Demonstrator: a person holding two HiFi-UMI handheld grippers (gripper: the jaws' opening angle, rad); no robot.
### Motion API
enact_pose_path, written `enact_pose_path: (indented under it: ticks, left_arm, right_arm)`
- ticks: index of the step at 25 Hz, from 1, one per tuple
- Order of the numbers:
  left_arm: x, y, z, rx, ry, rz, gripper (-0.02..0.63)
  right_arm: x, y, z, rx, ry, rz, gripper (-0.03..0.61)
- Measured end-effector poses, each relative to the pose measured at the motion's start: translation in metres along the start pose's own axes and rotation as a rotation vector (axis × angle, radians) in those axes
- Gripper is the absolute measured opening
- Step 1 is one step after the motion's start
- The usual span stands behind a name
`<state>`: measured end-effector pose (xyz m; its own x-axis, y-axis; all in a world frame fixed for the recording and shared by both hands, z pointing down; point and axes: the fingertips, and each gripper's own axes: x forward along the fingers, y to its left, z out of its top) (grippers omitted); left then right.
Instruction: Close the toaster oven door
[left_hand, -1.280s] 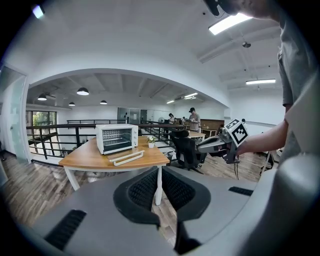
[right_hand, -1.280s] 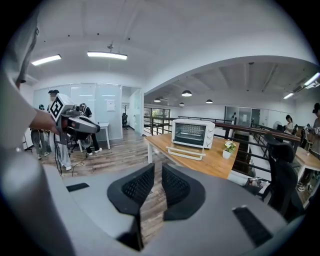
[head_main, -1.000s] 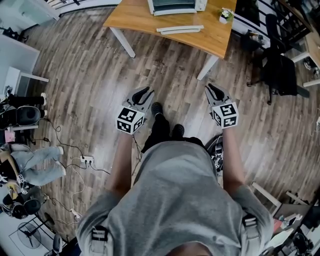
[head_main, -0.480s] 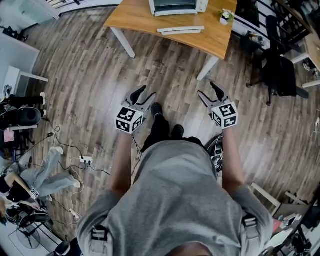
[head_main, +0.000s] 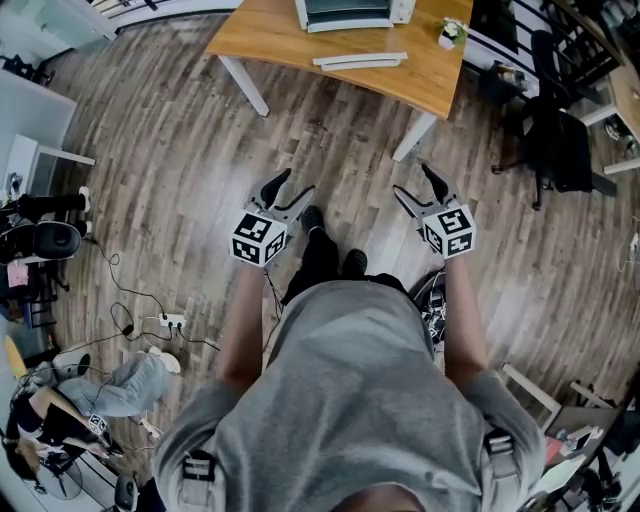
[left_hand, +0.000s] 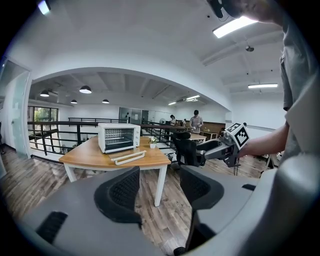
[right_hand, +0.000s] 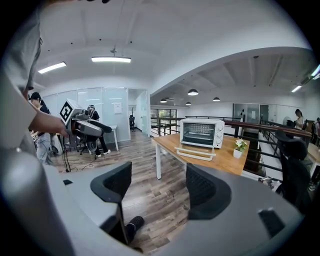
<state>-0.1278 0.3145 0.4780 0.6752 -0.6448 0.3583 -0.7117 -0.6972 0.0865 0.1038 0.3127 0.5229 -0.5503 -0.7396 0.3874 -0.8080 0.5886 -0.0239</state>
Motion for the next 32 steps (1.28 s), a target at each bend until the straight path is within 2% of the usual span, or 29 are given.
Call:
enact_pose_path:
  ticks: [21,32]
  left_arm:
    - [0.015,0.011,-0.003,-0.026,0.012,0.001,0.259]
    - [0.047,0.041,0.009,-0.041,0.029,-0.023,0.259]
  right_arm:
    - [0.013,-0.012,-0.005,0.033,0.023,0.004,0.348]
    - [0.041,-0.036,0.002,0.057,0.049,-0.014,0.341]
